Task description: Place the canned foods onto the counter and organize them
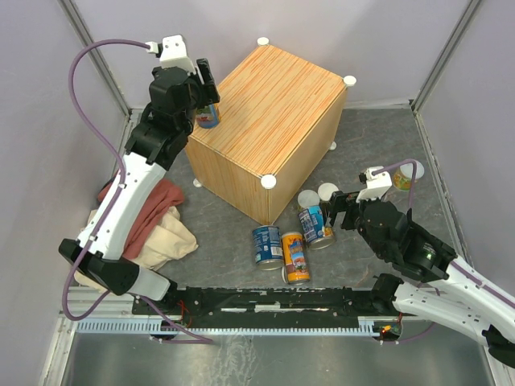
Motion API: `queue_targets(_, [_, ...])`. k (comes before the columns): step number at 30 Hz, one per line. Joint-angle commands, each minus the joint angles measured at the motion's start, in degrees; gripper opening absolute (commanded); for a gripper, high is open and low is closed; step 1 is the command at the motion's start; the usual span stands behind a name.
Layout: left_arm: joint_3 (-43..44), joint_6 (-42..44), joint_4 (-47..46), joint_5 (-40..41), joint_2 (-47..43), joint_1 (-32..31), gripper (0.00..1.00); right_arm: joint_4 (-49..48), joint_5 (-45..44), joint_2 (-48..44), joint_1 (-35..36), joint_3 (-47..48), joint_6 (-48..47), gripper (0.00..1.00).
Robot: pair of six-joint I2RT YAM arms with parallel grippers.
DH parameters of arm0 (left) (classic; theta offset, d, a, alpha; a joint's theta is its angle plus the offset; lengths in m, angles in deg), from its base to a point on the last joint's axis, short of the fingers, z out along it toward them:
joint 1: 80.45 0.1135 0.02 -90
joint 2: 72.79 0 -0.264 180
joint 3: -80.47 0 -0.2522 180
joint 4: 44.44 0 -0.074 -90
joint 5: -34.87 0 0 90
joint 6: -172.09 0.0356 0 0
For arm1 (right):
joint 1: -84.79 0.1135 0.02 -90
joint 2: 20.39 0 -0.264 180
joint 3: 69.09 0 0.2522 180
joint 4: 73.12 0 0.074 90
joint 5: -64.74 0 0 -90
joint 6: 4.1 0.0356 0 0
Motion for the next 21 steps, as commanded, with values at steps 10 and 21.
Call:
queue_targets(10, [0.4,-2.2,-3.3,-0.7,-2.3,0.1,0.86,-1.8,0.5,0.3,0.2,0.5,0.8,0.97])
queue_targets(21, [1.8,-3.4,-3.4,-1.4,-1.6,0.1,0.89,-1.5,0.2,1.0,0.3,0.5,0.7,0.97])
